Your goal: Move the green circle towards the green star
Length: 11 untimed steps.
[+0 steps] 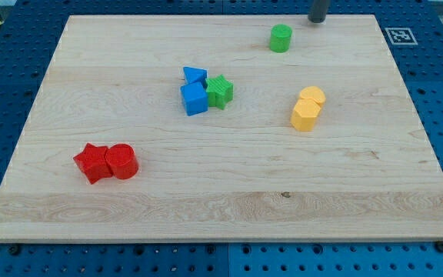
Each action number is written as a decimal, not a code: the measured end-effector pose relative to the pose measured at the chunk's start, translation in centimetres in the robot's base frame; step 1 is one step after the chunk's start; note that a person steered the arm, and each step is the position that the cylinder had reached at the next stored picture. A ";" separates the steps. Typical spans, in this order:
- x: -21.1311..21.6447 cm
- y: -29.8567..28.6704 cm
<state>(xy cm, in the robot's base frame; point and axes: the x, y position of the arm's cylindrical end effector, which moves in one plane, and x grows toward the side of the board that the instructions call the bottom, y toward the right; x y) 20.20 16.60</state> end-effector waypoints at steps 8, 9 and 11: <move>5.4 -5.4; 6.2 -3.6; 6.7 -3.3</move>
